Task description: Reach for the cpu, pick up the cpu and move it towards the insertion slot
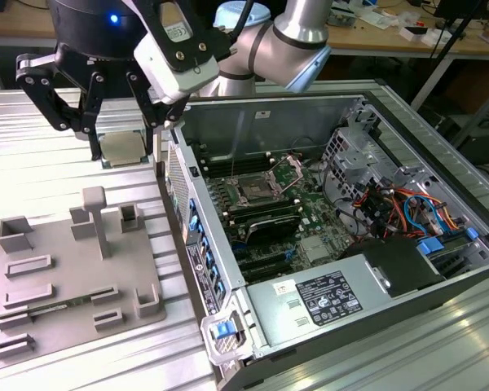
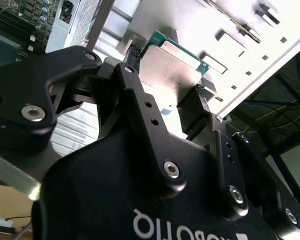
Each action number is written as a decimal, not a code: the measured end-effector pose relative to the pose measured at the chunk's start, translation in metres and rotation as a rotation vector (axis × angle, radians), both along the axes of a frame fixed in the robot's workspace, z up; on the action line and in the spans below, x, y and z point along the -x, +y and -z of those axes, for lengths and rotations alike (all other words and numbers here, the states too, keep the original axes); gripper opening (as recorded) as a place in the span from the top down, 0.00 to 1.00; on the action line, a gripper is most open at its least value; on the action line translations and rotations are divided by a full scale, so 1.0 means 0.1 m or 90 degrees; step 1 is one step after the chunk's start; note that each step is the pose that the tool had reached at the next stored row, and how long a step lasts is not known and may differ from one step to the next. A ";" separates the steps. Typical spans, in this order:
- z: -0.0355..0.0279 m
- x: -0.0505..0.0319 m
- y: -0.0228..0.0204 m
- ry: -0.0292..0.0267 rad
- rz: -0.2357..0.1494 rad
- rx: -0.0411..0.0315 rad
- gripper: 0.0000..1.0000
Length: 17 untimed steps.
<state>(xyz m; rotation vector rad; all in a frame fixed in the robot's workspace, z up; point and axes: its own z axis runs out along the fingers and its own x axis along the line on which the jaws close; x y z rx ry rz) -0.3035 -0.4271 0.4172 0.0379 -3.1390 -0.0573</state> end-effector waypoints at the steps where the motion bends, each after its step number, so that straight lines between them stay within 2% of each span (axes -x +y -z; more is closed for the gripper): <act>1: 0.000 -0.007 0.000 0.0000 0.000 0.0000 0.45; 17: 0.000 -0.135 0.000 0.0000 0.000 0.0014 0.45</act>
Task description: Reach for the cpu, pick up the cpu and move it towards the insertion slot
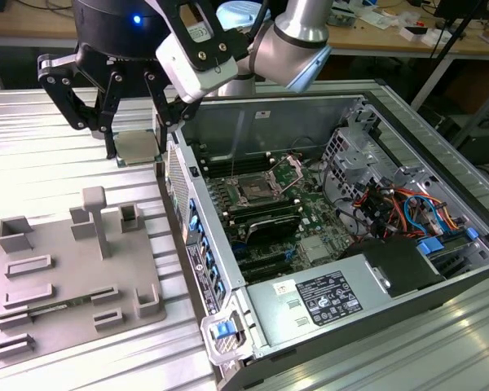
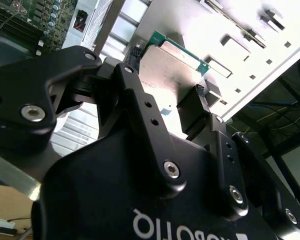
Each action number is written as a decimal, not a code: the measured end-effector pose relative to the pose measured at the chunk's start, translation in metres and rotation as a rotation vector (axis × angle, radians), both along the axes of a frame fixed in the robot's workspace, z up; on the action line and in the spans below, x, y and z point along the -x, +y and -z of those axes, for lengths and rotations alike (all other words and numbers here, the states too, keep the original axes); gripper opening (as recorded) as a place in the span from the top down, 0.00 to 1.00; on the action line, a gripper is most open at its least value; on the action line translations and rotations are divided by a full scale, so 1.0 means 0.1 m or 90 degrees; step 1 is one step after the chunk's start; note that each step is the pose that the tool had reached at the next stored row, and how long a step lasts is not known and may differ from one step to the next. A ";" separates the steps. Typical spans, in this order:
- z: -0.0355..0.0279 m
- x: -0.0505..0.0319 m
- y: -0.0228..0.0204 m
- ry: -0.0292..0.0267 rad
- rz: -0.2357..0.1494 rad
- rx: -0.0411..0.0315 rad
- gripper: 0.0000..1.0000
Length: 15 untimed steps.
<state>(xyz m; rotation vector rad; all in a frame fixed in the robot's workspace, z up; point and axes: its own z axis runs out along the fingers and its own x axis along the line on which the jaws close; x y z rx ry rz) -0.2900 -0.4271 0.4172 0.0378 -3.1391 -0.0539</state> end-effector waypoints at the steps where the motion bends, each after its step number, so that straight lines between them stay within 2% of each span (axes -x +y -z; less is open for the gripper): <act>1: 0.000 -0.001 0.000 0.0000 0.000 0.0000 0.45; 5: 0.000 -0.008 0.000 0.0000 0.000 0.0000 0.45; 15: 0.000 -0.125 0.000 0.0000 0.000 0.0000 0.45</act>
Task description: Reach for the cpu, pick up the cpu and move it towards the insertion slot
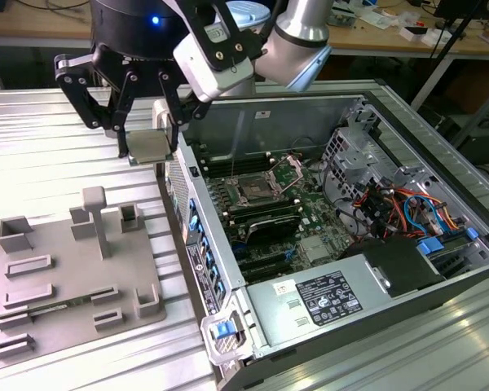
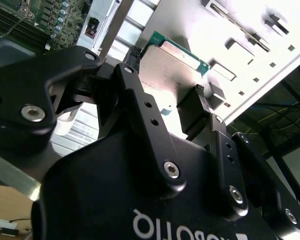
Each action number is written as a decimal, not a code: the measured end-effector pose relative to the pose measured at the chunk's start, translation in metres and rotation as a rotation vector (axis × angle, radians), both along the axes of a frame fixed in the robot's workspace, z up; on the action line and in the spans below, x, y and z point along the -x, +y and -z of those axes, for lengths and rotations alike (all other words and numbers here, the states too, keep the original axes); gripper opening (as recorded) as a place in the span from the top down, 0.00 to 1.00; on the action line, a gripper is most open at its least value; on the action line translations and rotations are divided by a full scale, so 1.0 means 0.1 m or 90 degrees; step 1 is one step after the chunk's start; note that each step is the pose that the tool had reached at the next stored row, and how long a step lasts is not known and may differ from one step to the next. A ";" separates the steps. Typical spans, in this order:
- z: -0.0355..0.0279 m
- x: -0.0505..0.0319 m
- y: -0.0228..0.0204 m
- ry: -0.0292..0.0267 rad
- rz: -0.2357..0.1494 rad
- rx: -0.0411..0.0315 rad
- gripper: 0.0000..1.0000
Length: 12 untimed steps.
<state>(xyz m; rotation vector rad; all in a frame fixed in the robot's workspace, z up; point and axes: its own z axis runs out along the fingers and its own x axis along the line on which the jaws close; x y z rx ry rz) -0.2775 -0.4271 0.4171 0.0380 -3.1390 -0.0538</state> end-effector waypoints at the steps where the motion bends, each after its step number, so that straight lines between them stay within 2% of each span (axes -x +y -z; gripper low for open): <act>1: 0.000 -0.004 0.000 0.0000 0.000 0.0000 0.45; 12: 0.000 -0.084 0.000 0.0000 0.000 0.0000 0.45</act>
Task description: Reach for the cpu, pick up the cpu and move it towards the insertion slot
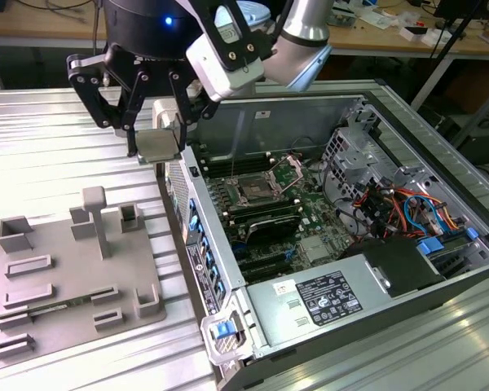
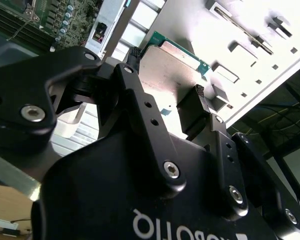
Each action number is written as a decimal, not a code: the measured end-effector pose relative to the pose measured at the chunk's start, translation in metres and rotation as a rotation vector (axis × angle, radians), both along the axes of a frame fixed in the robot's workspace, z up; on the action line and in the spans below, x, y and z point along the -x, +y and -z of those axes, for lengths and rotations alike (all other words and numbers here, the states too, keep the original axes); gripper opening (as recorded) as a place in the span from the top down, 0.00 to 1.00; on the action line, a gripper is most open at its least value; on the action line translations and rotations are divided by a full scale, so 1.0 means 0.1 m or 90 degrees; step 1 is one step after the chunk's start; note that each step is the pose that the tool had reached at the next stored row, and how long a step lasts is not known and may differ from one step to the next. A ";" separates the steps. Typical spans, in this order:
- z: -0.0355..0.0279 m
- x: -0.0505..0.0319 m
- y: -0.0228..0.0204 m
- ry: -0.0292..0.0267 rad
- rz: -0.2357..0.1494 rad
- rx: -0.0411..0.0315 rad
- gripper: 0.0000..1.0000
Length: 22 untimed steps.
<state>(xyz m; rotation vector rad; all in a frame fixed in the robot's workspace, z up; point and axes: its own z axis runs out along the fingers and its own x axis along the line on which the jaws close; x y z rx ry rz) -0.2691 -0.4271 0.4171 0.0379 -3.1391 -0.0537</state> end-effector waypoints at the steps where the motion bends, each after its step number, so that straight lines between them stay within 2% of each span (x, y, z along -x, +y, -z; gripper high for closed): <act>1: 0.000 -0.005 0.000 0.0000 0.000 0.0000 0.45; 22: 0.000 -0.174 0.000 0.0000 0.000 0.0010 0.45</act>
